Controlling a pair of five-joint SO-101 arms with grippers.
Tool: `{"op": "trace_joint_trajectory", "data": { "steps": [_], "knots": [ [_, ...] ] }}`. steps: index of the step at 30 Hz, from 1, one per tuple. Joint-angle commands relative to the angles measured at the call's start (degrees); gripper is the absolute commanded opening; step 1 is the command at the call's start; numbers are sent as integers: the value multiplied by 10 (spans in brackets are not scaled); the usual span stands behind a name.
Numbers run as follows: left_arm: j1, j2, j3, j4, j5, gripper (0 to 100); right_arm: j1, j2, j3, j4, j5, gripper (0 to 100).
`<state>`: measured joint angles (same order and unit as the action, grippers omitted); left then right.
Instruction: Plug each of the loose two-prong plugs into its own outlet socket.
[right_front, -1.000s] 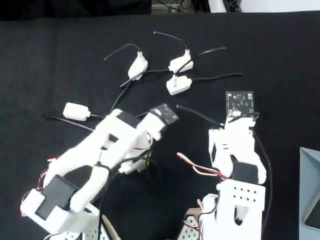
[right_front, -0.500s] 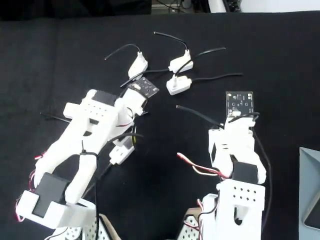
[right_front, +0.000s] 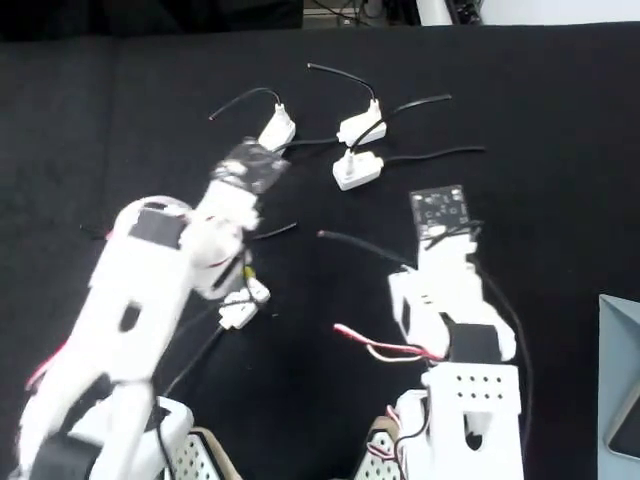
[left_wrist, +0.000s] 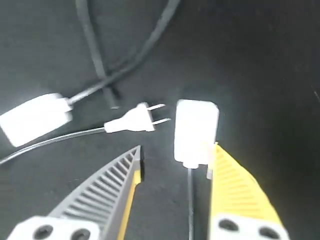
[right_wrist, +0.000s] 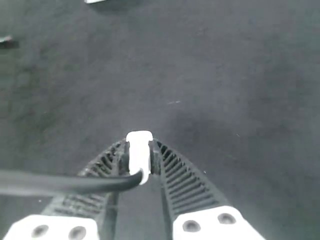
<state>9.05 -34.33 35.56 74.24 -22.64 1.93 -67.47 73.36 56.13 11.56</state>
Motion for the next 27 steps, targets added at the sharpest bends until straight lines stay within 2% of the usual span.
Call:
{"op": "trace_joint_trajectory", "data": {
  "steps": [1,5,10,12,19,23,27],
  "knots": [
    [-58,-143,65,-27,27,216,-53,-7,-46,3,1,11],
    [-158,-270,148,-51,60,207,-106,-7,-63,4,-1,11],
    [-249,-409,260,-89,73,58,-187,-7,-75,1,-10,11],
    [-265,-460,304,-102,73,27,-224,-6,-84,2,-22,11],
    [-290,-590,412,-105,75,28,-342,32,-117,-7,-56,11],
    [-304,-640,448,-105,112,29,-382,122,-130,-64,-62,11],
    [-324,-681,477,-102,113,30,-407,209,-131,-139,-60,11]
  ]
}}
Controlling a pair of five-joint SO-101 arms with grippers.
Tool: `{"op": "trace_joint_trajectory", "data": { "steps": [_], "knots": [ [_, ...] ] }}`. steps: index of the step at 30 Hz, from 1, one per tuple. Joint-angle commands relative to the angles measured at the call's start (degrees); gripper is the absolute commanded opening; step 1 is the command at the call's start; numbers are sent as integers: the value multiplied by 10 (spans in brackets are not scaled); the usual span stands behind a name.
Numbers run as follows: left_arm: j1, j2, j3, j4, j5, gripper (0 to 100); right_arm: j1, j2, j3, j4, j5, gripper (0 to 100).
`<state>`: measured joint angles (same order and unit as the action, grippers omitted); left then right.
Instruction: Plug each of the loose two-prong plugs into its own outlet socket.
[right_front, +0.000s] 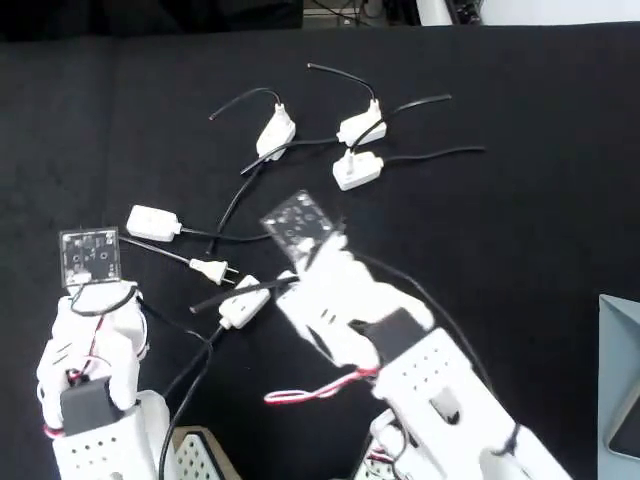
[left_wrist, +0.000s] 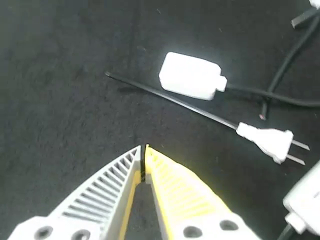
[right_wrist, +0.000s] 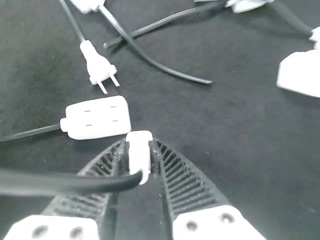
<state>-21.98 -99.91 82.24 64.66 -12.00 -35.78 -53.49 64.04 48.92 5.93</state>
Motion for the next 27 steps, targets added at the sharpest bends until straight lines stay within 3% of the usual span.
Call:
{"op": "trace_joint_trajectory", "data": {
  "steps": [1,6,11,27],
  "knots": [
    [-17,-33,18,-6,6,30,-39,87,-42,-78,-4,11],
    [-23,-44,26,-7,6,30,-67,164,-85,-86,-4,11],
    [-22,-44,29,-6,6,30,-67,230,-126,-87,32,11],
    [-22,-44,29,-5,4,30,-64,364,-172,-135,37,11]
  ]
}}
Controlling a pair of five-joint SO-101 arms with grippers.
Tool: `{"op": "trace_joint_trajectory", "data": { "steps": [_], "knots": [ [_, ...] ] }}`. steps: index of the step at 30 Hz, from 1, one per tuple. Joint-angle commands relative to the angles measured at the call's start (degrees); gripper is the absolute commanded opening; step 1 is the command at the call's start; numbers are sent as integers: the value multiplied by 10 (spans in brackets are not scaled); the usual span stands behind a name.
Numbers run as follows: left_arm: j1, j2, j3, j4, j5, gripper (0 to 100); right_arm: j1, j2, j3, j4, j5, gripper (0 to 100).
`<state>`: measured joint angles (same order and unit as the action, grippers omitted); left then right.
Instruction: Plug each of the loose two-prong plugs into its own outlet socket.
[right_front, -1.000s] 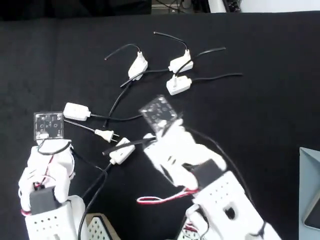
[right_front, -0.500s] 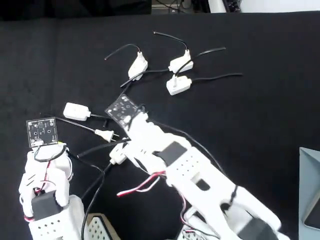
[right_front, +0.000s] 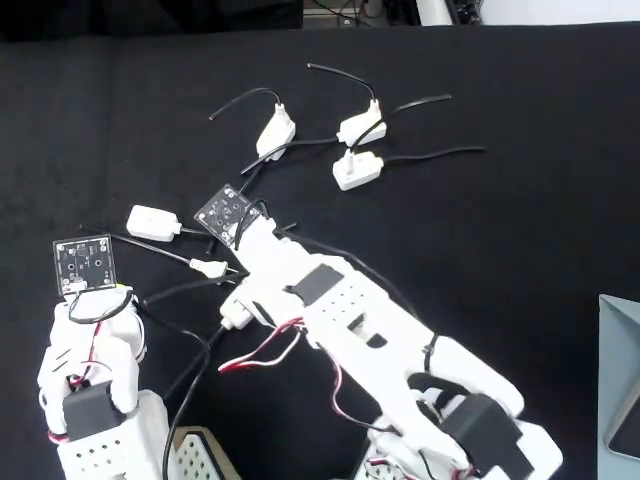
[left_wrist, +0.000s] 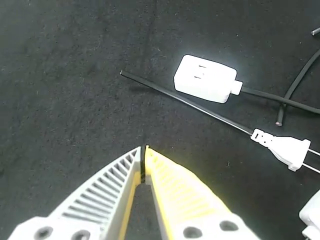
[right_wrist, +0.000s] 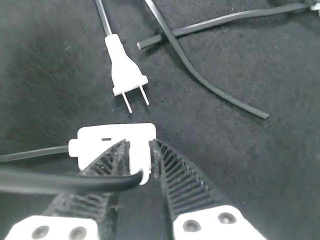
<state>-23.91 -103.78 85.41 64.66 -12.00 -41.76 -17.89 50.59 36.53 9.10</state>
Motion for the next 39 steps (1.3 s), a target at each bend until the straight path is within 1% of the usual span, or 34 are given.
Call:
{"op": "trace_joint_trajectory", "data": {
  "steps": [1,5,9,13,20,24,30,39],
  "knots": [
    [-2,-5,-2,-5,4,30,-4,10,-37,-11,5,11],
    [-2,-5,-2,-5,4,30,-4,25,-36,-8,5,11],
    [-2,-5,-2,-5,4,30,-4,72,-40,-11,5,11],
    [-2,-5,-2,-5,4,30,-4,114,-50,-11,22,11],
    [-2,-5,-2,-5,4,30,-1,118,-51,-10,25,11],
    [-3,-5,-1,-5,4,30,40,93,-56,-7,28,11],
    [-3,-5,3,-8,4,30,142,33,-61,-10,81,11],
    [-3,-5,3,-8,4,30,240,30,-132,-11,120,11]
  ]
}}
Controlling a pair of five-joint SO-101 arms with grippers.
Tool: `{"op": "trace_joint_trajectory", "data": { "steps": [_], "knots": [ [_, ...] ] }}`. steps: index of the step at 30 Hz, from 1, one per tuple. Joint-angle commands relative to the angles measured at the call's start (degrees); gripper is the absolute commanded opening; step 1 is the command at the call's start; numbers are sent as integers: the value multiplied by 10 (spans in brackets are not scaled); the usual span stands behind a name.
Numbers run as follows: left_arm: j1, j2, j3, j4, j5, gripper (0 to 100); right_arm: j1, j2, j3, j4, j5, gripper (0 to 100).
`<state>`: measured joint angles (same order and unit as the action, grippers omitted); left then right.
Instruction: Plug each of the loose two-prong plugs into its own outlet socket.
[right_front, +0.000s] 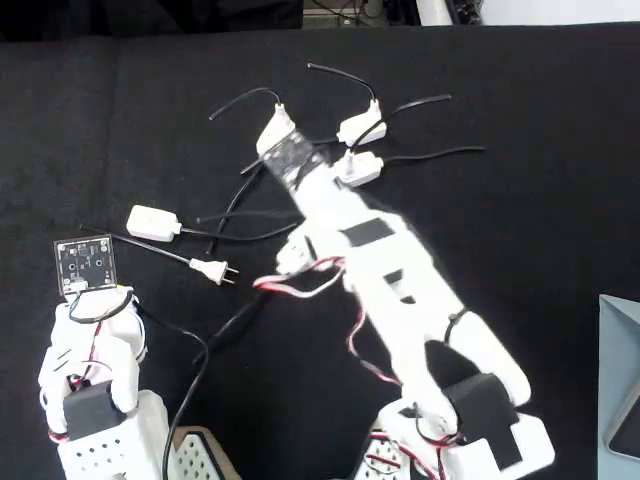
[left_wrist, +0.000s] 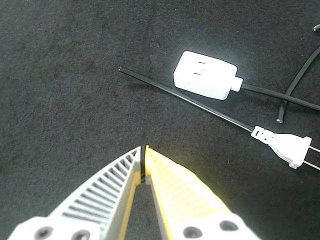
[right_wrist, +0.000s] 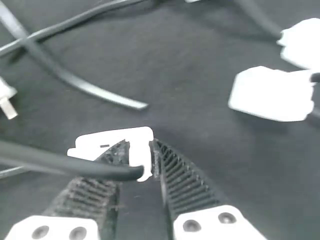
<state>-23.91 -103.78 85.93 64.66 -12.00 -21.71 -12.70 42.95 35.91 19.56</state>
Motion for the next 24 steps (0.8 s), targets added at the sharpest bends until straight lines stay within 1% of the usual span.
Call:
{"op": "trace_joint_trajectory", "data": {
  "steps": [1,6,10,14,17,24],
  "knots": [
    [-3,-5,-2,-8,4,30,46,-22,-60,-4,18,11],
    [-3,-5,-2,-9,4,30,46,-22,-44,7,16,11],
    [-3,-5,-2,-8,3,30,21,-28,-31,7,12,11],
    [-3,-5,-2,-8,3,30,-6,-28,-30,7,-16,11],
    [-3,-5,-2,-8,3,30,-24,-23,-27,8,-20,11],
    [-3,-5,-1,-9,3,30,-13,-22,-7,5,-15,11]
  ]
}}
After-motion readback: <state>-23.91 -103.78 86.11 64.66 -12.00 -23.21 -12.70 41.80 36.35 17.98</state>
